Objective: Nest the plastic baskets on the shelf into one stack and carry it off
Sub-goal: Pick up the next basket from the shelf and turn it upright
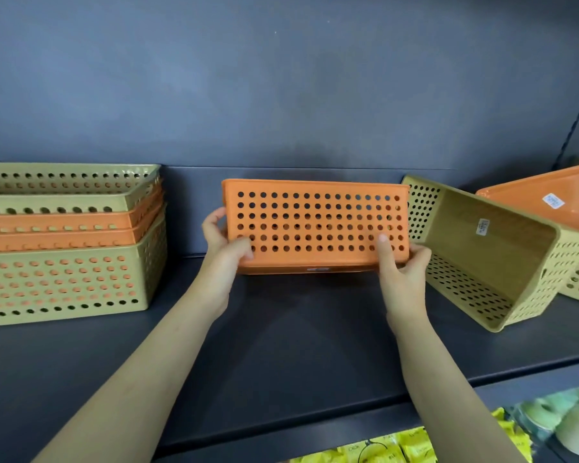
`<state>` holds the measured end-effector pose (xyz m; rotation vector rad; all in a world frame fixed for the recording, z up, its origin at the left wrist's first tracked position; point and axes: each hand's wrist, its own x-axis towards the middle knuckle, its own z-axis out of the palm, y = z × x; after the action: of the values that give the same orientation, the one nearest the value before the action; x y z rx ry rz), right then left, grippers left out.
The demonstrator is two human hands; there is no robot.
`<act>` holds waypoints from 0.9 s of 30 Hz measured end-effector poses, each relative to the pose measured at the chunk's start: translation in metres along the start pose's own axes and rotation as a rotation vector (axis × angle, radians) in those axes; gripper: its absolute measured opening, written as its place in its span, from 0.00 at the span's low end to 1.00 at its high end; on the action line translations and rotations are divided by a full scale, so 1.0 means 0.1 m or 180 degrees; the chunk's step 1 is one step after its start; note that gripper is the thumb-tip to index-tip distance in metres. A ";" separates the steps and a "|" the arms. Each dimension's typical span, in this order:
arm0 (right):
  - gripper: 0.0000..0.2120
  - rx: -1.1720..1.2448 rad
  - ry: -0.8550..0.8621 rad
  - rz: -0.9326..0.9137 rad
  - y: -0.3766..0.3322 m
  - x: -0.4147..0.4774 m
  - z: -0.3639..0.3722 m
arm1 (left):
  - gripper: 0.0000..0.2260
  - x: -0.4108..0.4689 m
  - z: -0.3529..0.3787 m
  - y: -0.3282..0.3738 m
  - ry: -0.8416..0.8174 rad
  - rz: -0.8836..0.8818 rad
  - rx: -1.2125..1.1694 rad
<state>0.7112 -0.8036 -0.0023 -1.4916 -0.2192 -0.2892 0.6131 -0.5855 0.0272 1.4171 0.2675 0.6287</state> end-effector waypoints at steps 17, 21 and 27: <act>0.41 0.0118 -0.0756 0.0216 -0.03 -0.01 -0.01 | 0.23 0.19 -0.13 -0.01 0.0614 -0.0424 0.0067; 0.42 0.0295 -0.0408 0.0333 0.01 0.05 -0.01 | 0.24 0.12 -0.06 -0.10 0.0237 -0.0480 0.0212; 0.33 0.0565 -0.0252 0.0271 -0.07 0.01 -0.07 | 0.19 -0.08 0.06 -0.07 0.0026 -0.0037 0.0169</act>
<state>0.7094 -0.8106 0.0043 -1.3339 -0.2379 -0.1385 0.6120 -0.5953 0.0204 1.4631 0.3004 0.6219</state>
